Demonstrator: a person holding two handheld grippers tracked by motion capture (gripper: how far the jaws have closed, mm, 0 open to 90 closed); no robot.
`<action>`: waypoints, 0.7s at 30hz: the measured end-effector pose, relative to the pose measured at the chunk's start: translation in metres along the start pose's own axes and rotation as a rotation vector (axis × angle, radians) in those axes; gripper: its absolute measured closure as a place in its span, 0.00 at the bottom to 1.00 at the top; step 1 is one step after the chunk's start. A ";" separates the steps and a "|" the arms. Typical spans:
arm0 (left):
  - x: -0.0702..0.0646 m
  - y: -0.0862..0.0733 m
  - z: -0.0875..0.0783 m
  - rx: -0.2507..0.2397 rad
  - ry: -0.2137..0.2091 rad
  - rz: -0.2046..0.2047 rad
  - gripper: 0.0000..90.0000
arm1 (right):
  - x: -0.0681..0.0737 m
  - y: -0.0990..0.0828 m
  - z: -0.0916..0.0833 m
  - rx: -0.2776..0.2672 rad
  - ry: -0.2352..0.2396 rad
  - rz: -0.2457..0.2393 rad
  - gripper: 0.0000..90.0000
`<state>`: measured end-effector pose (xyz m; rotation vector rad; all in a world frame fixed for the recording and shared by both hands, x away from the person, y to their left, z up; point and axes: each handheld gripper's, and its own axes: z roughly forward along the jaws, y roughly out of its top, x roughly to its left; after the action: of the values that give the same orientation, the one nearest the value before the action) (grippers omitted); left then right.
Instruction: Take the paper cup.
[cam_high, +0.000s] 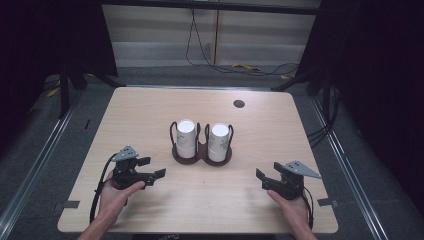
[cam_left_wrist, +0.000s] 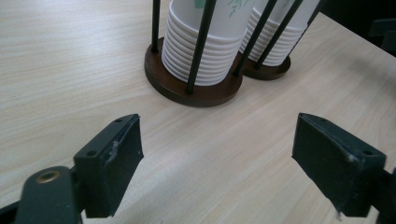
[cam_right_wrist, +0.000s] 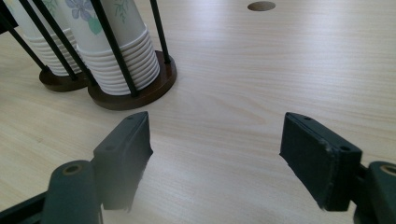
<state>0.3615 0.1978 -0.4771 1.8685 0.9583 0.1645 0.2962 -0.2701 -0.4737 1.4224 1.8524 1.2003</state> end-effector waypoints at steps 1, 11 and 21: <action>0.000 0.000 0.000 0.000 0.000 0.000 0.18 | 0.000 0.000 0.000 0.000 0.000 0.000 0.27; -0.003 -0.001 0.008 0.033 -0.020 0.000 0.21 | 0.003 0.001 0.002 0.007 0.054 -0.025 0.27; -0.008 0.007 -0.005 -0.018 -0.049 0.060 0.25 | 0.018 0.004 0.001 0.019 0.129 -0.077 0.28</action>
<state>0.3575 0.1941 -0.4663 1.8771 0.8647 0.1622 0.2934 -0.2525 -0.4689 1.2985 1.9916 1.2656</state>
